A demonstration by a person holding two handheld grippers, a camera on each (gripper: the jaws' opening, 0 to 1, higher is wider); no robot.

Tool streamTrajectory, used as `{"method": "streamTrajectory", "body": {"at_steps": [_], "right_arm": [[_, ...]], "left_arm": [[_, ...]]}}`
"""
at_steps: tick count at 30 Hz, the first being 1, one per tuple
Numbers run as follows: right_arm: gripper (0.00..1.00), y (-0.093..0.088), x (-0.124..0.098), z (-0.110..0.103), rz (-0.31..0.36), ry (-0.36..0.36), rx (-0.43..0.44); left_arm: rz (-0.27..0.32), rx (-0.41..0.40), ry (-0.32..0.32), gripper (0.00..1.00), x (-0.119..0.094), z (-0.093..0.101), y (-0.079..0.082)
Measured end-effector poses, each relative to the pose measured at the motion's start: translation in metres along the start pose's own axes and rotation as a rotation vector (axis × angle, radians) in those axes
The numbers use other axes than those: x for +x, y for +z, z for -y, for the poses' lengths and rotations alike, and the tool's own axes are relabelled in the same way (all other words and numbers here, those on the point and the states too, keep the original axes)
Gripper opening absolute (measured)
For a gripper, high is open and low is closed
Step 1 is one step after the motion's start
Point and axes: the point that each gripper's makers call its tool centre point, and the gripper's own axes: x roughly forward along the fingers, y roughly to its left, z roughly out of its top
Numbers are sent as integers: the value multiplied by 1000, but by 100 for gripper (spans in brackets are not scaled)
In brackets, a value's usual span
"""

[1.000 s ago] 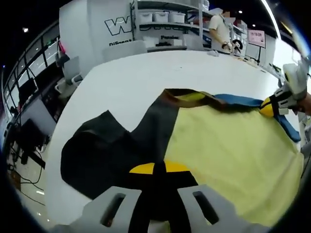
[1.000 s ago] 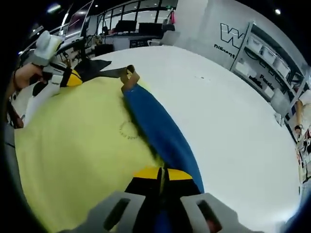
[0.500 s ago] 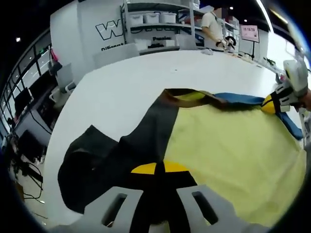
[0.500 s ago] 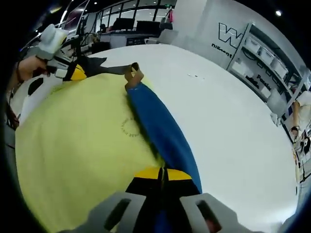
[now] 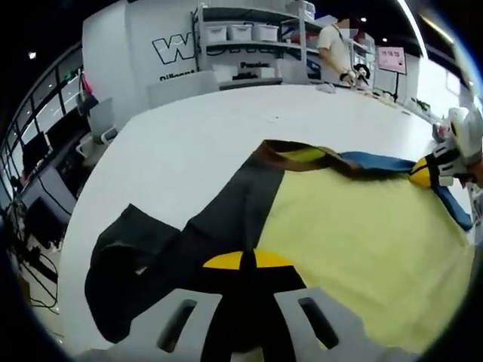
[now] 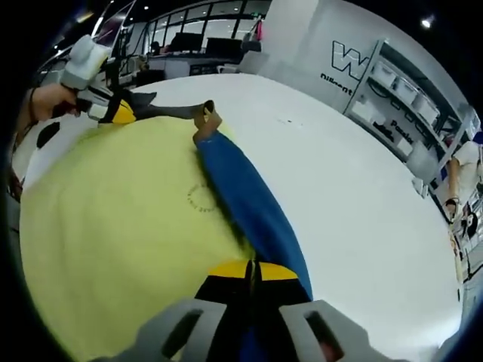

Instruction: Fold the garment on the visible template until the final outline fits inside the template.

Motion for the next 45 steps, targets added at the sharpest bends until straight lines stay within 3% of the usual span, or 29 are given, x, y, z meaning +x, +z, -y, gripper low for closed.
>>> {"method": "streamTrajectory", "body": {"at_steps": [6, 14, 16, 18, 20, 22, 27, 34, 36, 40, 45], "right_arm": [[0, 5, 6, 8, -32, -5, 35], [0, 4, 8, 11, -16, 0, 39], [0, 5, 6, 10, 7, 16, 45], [8, 7, 0, 8, 58, 36, 88], [10, 8, -12, 11, 81, 19, 88], [10, 10, -20, 15, 120, -2, 106], [13, 4, -25, 35, 117, -78, 87], [13, -1, -14, 32, 60, -55, 21], [11, -3, -11, 37, 23, -74, -22], [0, 4, -8, 43, 38, -89, -35], [0, 6, -8, 49, 27, -95, -25]], "left_arm": [[3, 44, 14, 0, 9, 2, 8], [16, 5, 27, 0, 11, 1, 10], [39, 13, 29, 3, 9, 2, 9], [64, 22, 40, 12, 3, 0, 11], [111, 33, 51, 22, -7, -1, 16], [123, 40, 40, 22, -15, 0, 16], [121, 45, -5, 21, -33, 18, 3], [112, 82, -63, 24, -49, 48, -12], [106, 85, -79, 24, -46, 51, -15], [94, 98, -102, 21, -44, 59, -20], [64, 97, -119, 19, -43, 64, -27]]}}
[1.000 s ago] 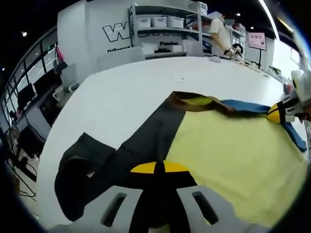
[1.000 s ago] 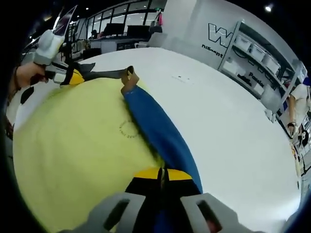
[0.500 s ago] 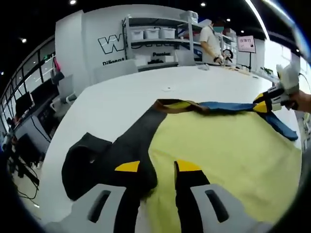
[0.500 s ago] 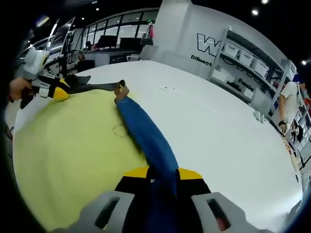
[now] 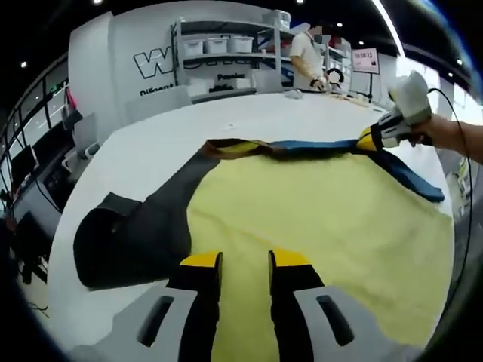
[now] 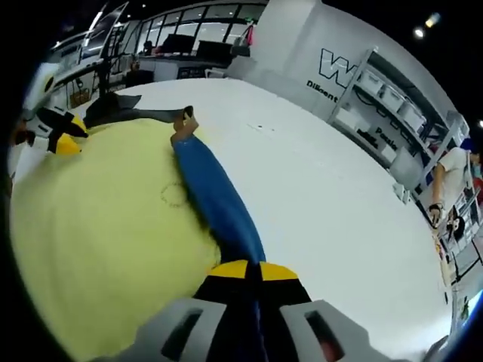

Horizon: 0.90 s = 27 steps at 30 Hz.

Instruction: Fold the garment on the visible template until the final outline fits inside the template.

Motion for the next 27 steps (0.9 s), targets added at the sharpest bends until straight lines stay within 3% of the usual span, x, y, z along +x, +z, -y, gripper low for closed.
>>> {"method": "streamTrajectory", "body": {"at_steps": [9, 15, 19, 20, 21, 23, 25, 27], "right_arm": [[0, 7, 7, 16, 12, -9, 55], [0, 4, 13, 22, -26, 26, 235], [1, 4, 18, 27, -34, 32, 265], [1, 3, 18, 23, -38, 63, 315], [1, 3, 19, 23, -24, 85, 444], [3, 2, 19, 25, -15, 102, 541], [8, -4, 19, 32, -21, 92, 569], [10, -8, 21, 33, -30, 83, 535]], "left_arm": [[-17, 2, 1, 15, 0, 1, -7], [-12, 6, 4, 14, 0, 1, -8], [-14, 26, 14, 14, 0, -1, -8], [-13, 25, 13, 14, 0, -1, -8], [-10, 25, 12, 14, 1, -1, -8], [-6, 24, 11, 14, 0, -1, -9], [-3, 24, 12, 14, 0, -1, -8], [-2, 25, 14, 14, 0, -1, -8]]}}
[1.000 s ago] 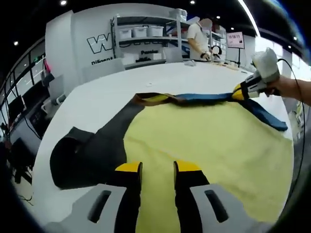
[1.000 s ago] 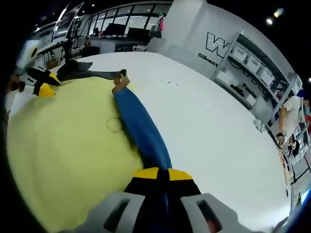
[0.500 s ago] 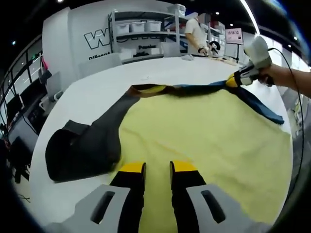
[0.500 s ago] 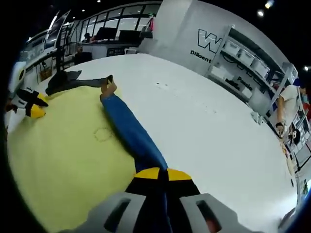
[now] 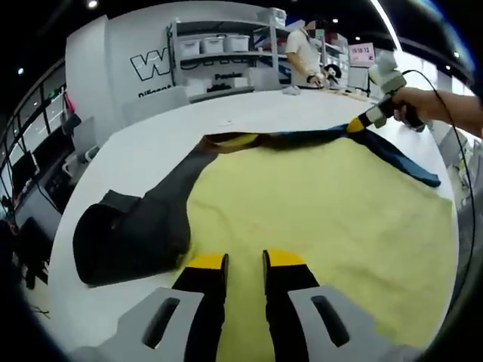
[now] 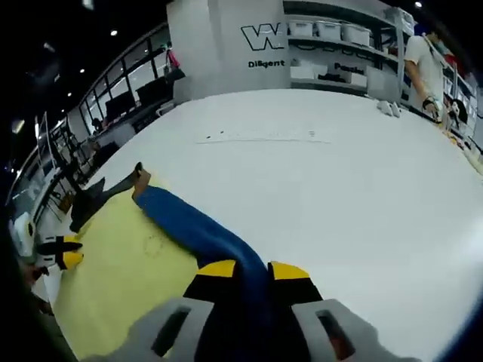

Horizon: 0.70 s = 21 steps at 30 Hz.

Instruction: Fold the garment on the visible template until the final outline fits inside the template.

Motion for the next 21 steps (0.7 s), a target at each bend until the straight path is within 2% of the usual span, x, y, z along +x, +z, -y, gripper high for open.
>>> {"method": "streamTrajectory", "body": {"at_steps": [3, 4, 6, 14, 17, 19, 21], "right_arm": [[7, 1, -3, -7, 9, 25, 3], [6, 5, -3, -10, 33, 50, 65], [4, 6, -5, -9, 42, 66, 148], [9, 6, -15, -5, 57, 47, 157], [0, 10, -18, 0, 80, 26, 156], [0, 11, -18, 1, 81, 24, 152], [0, 8, -12, -1, 46, 39, 124]], "left_arm": [[0, 7, 0, 14, 0, 0, 0], [0, 8, 0, 14, 0, 1, 0], [0, 13, 0, 14, 0, 1, 0], [3, 22, 1, 14, -1, 1, 0], [1, 26, 0, 13, -1, 1, 0], [1, 26, 0, 13, -1, 1, 0], [1, 26, -1, 13, -1, 1, -1]]}}
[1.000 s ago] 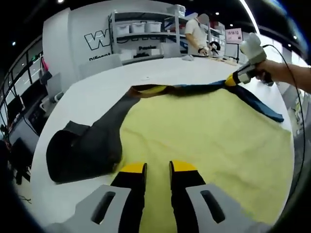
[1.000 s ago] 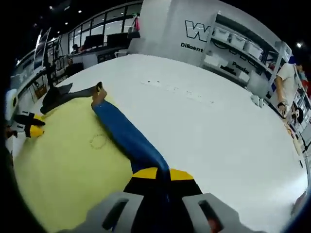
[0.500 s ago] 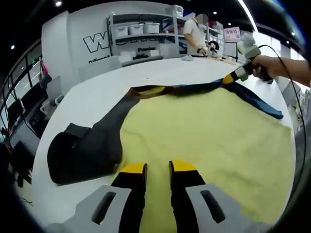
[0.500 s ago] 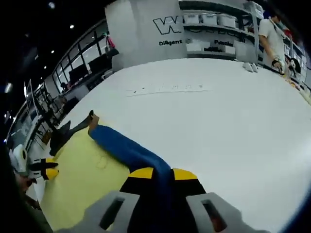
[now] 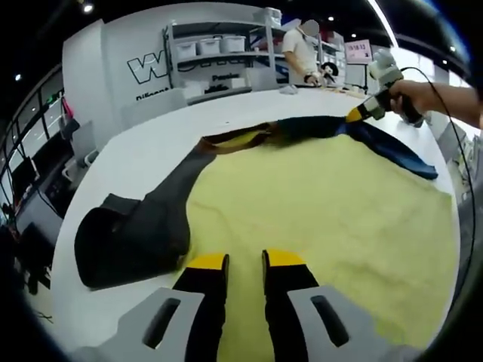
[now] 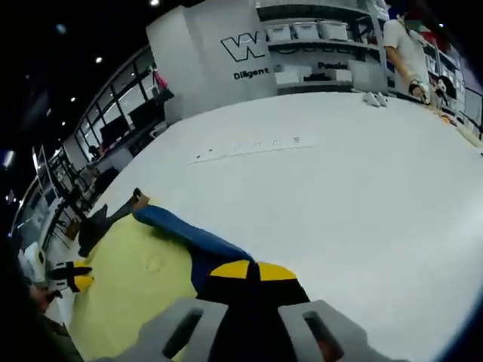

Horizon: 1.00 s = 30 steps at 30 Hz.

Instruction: Fold the garment on the visible template until the final outline fits inside the template.

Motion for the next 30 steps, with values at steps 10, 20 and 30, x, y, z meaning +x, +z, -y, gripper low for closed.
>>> {"method": "streamTrajectory", "body": {"at_steps": [10, 20, 30], "right_arm": [[0, 20, 16, 20, 6, -54, -72], [0, 31, 37, 32, -33, -85, -174], [0, 30, 29, 45, -18, -110, -231]], "left_arm": [[1, 23, -4, 14, -1, -2, 0], [0, 31, -5, 15, -2, -4, -1], [-3, 41, 4, 16, -2, -5, 0]]}}
